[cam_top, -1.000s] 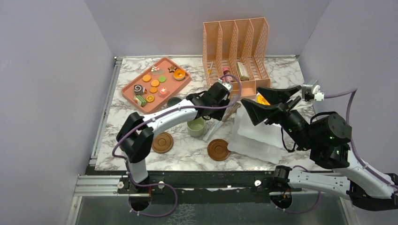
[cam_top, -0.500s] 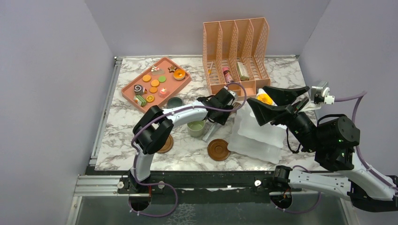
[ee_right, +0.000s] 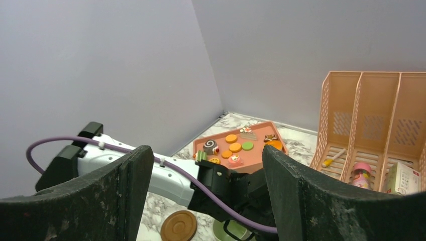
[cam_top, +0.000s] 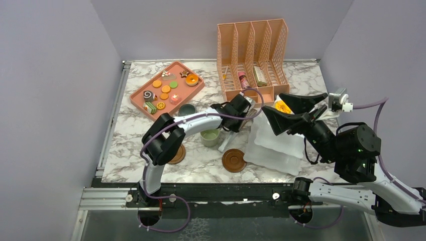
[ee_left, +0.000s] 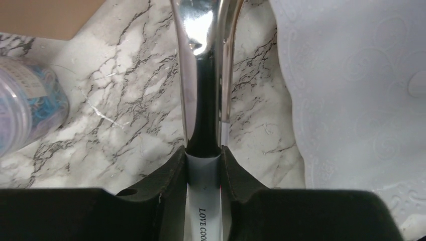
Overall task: Serve the afternoon tea
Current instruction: Pick up the clamp from the center of the board, then place the clamp at the center of the board.
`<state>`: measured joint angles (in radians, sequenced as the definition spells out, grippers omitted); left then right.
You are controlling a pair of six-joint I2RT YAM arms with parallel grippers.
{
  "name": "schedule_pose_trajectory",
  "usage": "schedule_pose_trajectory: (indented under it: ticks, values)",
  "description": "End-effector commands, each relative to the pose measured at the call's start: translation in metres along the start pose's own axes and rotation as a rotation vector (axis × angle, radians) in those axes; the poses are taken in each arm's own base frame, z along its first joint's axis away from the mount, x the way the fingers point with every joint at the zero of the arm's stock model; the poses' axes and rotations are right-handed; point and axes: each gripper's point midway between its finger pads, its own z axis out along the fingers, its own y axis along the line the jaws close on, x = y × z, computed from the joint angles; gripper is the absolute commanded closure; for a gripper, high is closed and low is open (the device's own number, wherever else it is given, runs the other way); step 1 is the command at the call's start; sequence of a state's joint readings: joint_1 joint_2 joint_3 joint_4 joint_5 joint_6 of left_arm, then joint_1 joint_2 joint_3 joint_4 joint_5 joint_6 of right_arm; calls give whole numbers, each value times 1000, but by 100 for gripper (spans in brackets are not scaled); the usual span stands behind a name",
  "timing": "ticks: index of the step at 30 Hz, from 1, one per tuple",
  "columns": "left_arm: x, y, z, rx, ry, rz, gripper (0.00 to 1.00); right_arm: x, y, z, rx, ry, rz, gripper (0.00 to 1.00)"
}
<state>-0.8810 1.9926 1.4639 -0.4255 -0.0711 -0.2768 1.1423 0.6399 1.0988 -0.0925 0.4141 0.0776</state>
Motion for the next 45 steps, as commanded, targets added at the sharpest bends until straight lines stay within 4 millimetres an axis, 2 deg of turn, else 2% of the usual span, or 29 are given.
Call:
schedule_pose_trajectory:
  ticks: [1, 4, 12, 19, 25, 29, 34, 40, 41, 45]
  values:
    - [-36, -8, -43, 28, -119, -39, 80, 8, 1, 3, 0, 1, 7, 15]
    - [-44, -8, -57, 26, -148, -61, 84, 9, 3, 4, -9, 9, 16, 15]
    - [-61, -8, -93, 26, -212, -124, 86, 12, 7, 5, -22, 18, 31, 15]
    - [-80, -7, -135, 41, -300, -181, 89, 15, 11, 10, -32, 35, 28, 15]
    - [-90, 12, -178, -21, -386, -222, 86, 13, 12, 11, -35, 29, 36, 15]
    - [-85, 33, -205, -92, -419, -243, 85, 17, 16, 13, -46, 45, 38, 15]
    - [-64, 83, -230, -264, -415, -320, 84, 24, 19, 14, -60, 61, 40, 15]
    - [-17, 187, -247, -426, -365, -557, 84, 24, 18, 13, -64, 39, 30, 15]
    - [-8, 208, -255, -476, -372, -598, 84, 24, 18, 14, -66, 38, 25, 15]
    - [33, 267, -278, -688, -342, -657, 81, 24, 18, 13, -72, 47, 2, 14]
